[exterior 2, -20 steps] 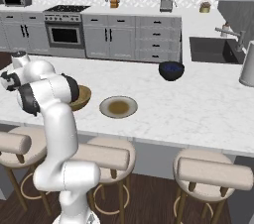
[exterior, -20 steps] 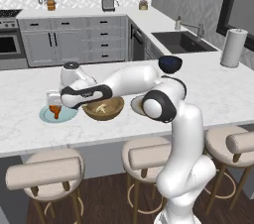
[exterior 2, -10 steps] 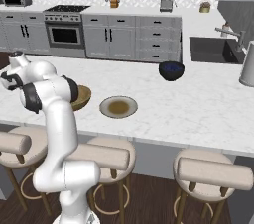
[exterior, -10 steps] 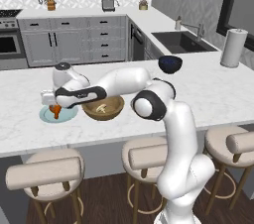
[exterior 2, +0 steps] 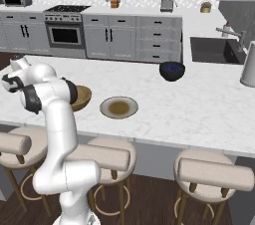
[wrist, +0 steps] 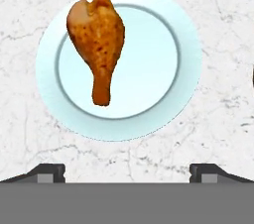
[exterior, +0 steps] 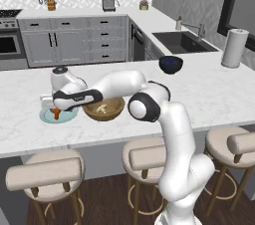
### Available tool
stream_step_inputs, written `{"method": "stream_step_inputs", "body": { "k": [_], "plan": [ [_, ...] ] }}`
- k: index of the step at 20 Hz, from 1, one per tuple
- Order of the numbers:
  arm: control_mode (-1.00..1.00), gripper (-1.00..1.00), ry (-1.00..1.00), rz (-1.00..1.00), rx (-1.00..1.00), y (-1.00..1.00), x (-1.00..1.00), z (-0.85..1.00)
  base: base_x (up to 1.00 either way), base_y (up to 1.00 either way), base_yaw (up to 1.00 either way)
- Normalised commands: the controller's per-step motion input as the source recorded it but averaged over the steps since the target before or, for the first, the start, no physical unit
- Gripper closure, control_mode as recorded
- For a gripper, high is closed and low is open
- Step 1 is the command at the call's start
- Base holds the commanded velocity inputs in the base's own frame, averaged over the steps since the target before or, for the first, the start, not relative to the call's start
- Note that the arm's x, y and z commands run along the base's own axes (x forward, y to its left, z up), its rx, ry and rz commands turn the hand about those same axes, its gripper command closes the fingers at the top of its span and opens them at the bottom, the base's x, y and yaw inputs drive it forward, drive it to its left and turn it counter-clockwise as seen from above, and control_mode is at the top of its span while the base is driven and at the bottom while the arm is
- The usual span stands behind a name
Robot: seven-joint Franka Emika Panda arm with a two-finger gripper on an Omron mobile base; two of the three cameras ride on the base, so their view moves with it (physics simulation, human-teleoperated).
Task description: Pick the chicken drumstick and mushroom from their plates and place them in the bowl. Then put the bowl in the fridge.
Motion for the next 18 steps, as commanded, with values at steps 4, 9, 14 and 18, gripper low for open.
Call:
{"method": "stream_step_inputs", "body": {
  "k": [4,9,14,18],
  "plan": [
    [-1.0,-1.0,0.0,0.0,0.0,0.0,0.11,-0.32,0.0,0.0,0.0],
    [-1.0,-1.0,0.01,0.0,0.0,0.08,0.28,0.0,0.0,0.0,0.0],
    [-1.0,-1.0,0.02,0.0,0.0,0.23,0.25,-0.04,0.0,0.0,0.0],
    [-1.0,-1.0,0.0,-0.01,0.0,0.28,0.2,-0.1,0.0,0.0,0.0]
  ]
}}
